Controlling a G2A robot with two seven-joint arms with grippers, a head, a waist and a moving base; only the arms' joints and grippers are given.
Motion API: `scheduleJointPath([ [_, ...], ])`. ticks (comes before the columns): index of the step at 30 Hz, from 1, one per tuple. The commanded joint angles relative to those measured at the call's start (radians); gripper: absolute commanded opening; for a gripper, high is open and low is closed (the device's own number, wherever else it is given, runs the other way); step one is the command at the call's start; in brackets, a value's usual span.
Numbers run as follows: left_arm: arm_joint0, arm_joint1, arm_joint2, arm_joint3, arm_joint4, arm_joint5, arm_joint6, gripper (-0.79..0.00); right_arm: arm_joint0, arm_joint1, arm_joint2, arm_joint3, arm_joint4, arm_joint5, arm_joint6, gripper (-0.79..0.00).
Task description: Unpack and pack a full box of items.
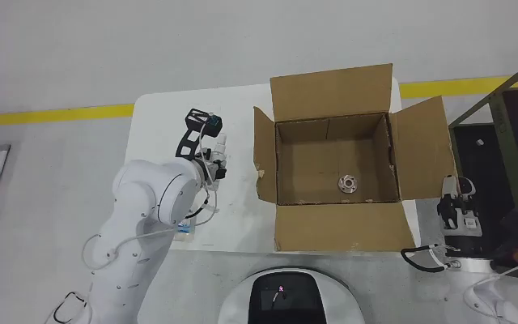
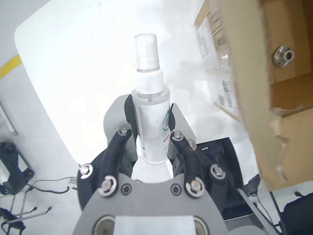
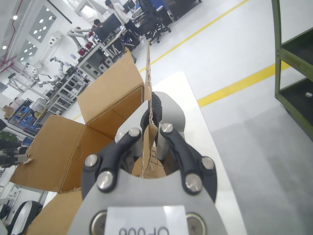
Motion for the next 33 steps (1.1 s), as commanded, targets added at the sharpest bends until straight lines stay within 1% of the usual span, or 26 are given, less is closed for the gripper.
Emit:
scheduleJointPath([
  [1, 0.050, 0.010, -0.012, -0.010, 0.011, -0.012, 0.000, -0.785, 0.000, 0.000, 0.000, 0.000, 0.000, 0.000, 0.000, -0.785],
  [15, 0.053, 0.010, -0.013, -0.010, 0.010, -0.012, 0.010, -0.785, 0.000, 0.000, 0.000, 0.000, 0.000, 0.000, 0.000, -0.785],
  [17, 0.072, 0.010, -0.018, -0.009, -0.008, -0.013, 0.051, -0.785, 0.000, 0.000, 0.000, 0.000, 0.000, 0.000, 0.000, -0.785],
  [21, 0.111, 0.014, -0.035, 0.000, -0.013, -0.013, 0.037, -0.785, 0.000, 0.000, 0.000, 0.000, 0.000, 0.000, 0.000, -0.785],
  [26, 0.194, 0.020, -0.055, 0.036, -0.014, 0.005, 0.042, -0.785, 0.000, 0.000, 0.000, 0.000, 0.000, 0.000, 0.000, -0.785],
  [30, 0.264, 0.023, -0.054, 0.068, -0.002, -0.004, 0.135, -0.785, 0.000, 0.000, 0.000, 0.000, 0.000, 0.000, 0.000, -0.785],
  [33, 0.305, 0.023, -0.038, 0.120, 0.032, 0.005, 0.219, -0.785, 0.000, 0.000, 0.000, 0.000, 0.000, 0.000, 0.000, -0.785],
])
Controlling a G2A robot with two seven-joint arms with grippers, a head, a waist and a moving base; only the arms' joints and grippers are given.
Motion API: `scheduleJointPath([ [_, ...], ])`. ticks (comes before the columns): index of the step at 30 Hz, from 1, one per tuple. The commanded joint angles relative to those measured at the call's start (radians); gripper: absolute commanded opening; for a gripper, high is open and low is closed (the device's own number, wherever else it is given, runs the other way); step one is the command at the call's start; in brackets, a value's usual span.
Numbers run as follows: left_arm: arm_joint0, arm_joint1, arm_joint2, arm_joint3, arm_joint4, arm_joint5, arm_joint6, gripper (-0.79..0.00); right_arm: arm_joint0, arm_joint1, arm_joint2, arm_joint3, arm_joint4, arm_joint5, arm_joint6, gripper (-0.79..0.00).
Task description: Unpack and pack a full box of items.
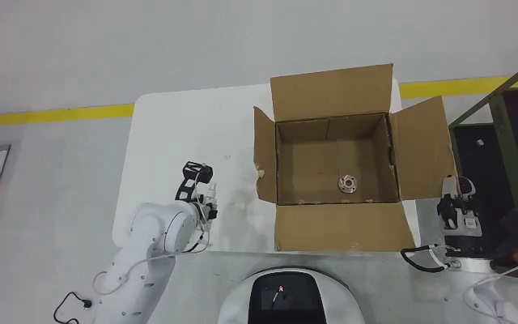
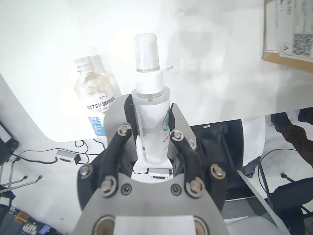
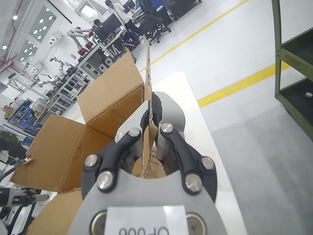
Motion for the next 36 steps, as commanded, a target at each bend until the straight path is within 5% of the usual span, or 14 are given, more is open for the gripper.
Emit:
scheduleJointPath([
  [1, 0.024, -0.001, 0.015, 0.050, 0.030, 0.015, 0.058, -0.785, 0.000, 0.000, 0.000, 0.000, 0.000, 0.000, 0.000, -0.785],
  [7, 0.034, -0.006, 0.030, 0.145, 0.026, 0.050, 0.125, -0.785, 0.000, 0.000, 0.000, 0.000, 0.000, 0.000, 0.000, -0.785],
  [32, 0.005, -0.018, 0.062, 0.291, 0.052, 0.074, 0.232, -0.785, 0.000, 0.000, 0.000, 0.000, 0.000, 0.000, 0.000, -0.785],
  [33, 0.003, -0.019, 0.064, 0.295, 0.053, 0.075, 0.232, -0.702, 0.000, 0.000, 0.000, 0.000, 0.000, 0.000, 0.000, -0.785],
  [35, -0.001, -0.020, 0.067, 0.300, 0.055, 0.078, 0.231, -0.413, 0.000, 0.000, 0.000, 0.000, 0.000, 0.000, 0.000, -0.785],
  [36, -0.003, -0.020, 0.068, 0.301, 0.057, 0.078, 0.229, -0.009, 0.000, 0.000, 0.000, 0.000, 0.000, 0.000, 0.000, -0.785],
])
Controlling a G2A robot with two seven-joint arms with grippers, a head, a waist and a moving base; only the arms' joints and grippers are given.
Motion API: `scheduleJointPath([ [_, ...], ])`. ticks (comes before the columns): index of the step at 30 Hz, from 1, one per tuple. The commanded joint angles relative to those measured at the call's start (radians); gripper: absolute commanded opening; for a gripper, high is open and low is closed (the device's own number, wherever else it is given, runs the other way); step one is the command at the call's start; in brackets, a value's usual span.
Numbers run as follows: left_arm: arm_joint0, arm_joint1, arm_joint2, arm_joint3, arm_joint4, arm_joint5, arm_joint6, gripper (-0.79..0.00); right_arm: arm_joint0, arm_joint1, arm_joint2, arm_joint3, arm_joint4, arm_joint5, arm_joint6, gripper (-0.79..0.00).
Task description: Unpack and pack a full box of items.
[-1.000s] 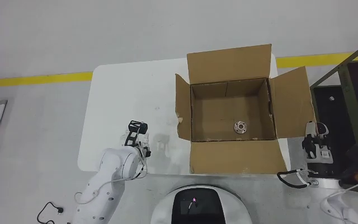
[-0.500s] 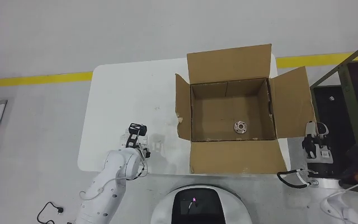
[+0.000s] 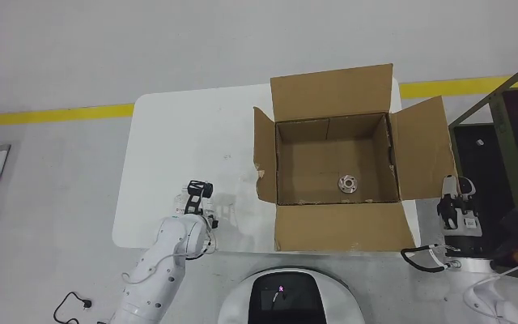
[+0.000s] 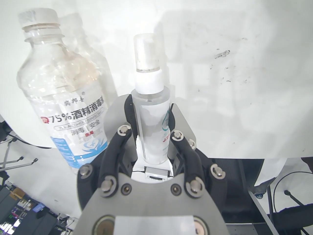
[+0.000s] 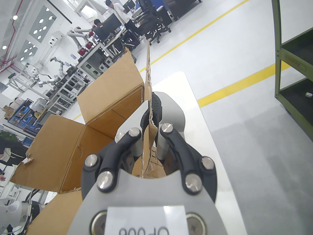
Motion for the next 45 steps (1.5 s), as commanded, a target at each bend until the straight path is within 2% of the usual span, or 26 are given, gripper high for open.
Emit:
scheduleJointPath([
  [1, -0.003, -0.001, 0.002, 0.003, 0.003, 0.002, -0.005, 0.000, 0.000, 0.000, 0.000, 0.000, 0.000, 0.000, 0.000, -0.785],
  [8, -0.007, -0.002, 0.005, -0.013, 0.021, -0.013, -0.027, 0.000, 0.000, 0.000, 0.000, 0.000, 0.000, 0.000, 0.000, -0.785],
  [16, 0.004, 0.003, -0.028, -0.113, 0.022, -0.030, -0.049, 0.000, 0.008, -0.001, -0.003, 0.003, 0.010, -0.001, 0.010, -0.785],
  [26, 0.003, 0.011, -0.138, -0.291, -0.048, -0.028, -0.084, 0.000, 0.005, -0.009, -0.009, -0.009, 0.134, -0.006, 0.080, -0.785],
  [33, -0.012, 0.016, -0.192, -0.335, -0.042, -0.029, -0.074, 0.000, -0.023, -0.014, -0.019, -0.040, 0.206, -0.014, 0.130, -0.785],
  [38, -0.023, 0.018, -0.229, -0.371, -0.086, -0.022, -0.091, 0.000, -0.045, -0.016, -0.028, -0.062, 0.252, -0.045, 0.159, -0.785],
  [45, -0.046, 0.024, -0.265, -0.419, -0.089, -0.048, -0.113, 0.000, -0.068, -0.015, -0.015, -0.073, 0.279, -0.151, 0.202, -0.785],
])
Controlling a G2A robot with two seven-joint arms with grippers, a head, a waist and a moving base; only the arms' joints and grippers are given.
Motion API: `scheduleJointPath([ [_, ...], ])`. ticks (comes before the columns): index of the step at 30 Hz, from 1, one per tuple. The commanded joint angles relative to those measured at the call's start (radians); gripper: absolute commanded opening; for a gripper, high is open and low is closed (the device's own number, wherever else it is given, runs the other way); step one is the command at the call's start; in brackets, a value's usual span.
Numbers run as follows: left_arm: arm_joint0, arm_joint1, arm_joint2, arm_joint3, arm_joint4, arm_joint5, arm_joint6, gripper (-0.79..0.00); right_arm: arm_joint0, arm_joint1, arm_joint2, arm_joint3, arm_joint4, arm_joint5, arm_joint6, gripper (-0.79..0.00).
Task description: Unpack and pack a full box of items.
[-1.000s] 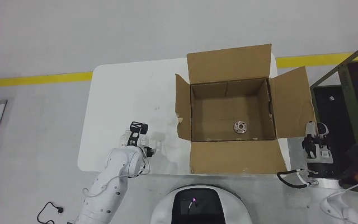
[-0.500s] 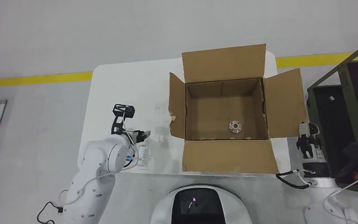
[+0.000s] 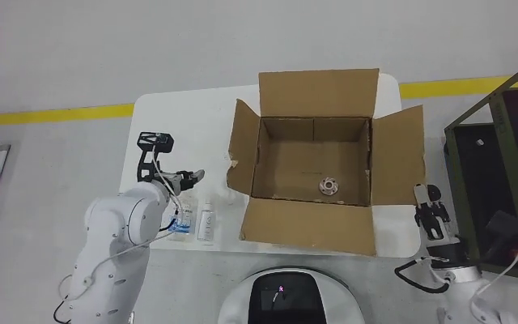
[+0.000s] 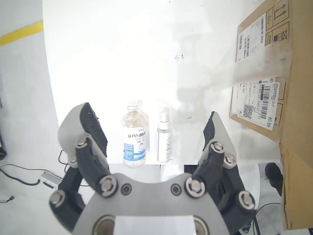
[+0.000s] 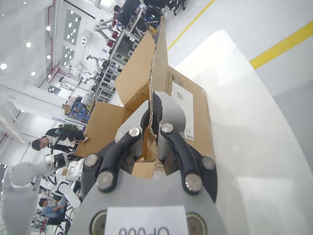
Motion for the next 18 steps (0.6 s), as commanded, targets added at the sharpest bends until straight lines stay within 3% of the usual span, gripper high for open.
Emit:
scheduleJointPath([
  [1, -0.004, 0.001, -0.012, -0.012, -0.015, -0.005, -0.004, 0.000, -0.006, 0.001, 0.004, -0.002, 0.001, -0.028, 0.013, -0.785],
  [10, -0.011, 0.005, -0.038, -0.021, -0.077, -0.015, -0.005, 0.000, -0.028, 0.004, 0.014, -0.015, -0.008, -0.121, 0.072, -0.785],
  [18, -0.026, 0.007, -0.043, 0.035, -0.094, 0.011, 0.012, 0.000, -0.087, 0.006, 0.081, -0.038, 0.052, -0.187, 0.109, -0.785],
])
